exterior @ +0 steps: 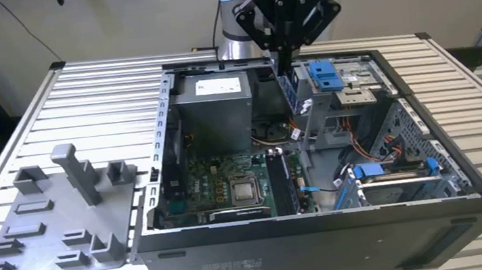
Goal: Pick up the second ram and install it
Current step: 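Insert the second ram into the second slot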
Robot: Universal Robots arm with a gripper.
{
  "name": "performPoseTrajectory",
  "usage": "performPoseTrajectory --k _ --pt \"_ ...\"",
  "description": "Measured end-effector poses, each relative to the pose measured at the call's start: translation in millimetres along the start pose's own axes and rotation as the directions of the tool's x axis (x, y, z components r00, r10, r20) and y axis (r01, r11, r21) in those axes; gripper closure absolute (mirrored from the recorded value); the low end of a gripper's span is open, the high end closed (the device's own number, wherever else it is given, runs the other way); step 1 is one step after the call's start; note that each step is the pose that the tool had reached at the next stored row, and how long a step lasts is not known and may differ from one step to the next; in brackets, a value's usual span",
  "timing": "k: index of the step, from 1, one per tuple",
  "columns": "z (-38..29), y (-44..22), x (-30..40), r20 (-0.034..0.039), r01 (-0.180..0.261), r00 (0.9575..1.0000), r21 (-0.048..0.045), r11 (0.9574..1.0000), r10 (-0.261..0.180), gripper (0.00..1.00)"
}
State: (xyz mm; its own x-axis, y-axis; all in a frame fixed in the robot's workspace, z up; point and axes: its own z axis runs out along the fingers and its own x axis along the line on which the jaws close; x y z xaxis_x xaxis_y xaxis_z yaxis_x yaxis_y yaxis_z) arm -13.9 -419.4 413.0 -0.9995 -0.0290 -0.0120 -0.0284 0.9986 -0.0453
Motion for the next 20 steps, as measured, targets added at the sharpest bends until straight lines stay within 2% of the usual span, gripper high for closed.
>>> performPoseTrajectory --k 5,14,20 --pt "0.1 0.0 -0.1 -0.0020 -0.046 0.9989 0.0005 0.9989 0.046 0.86" --pt "1.1 -0.8 -1.1 -0.0021 -0.047 0.9989 0.0006 0.9989 0.047 0.86" --pt "4.4 -5.7 -4.6 -0.0023 -0.049 0.9988 0.0007 0.9988 0.049 0.86"
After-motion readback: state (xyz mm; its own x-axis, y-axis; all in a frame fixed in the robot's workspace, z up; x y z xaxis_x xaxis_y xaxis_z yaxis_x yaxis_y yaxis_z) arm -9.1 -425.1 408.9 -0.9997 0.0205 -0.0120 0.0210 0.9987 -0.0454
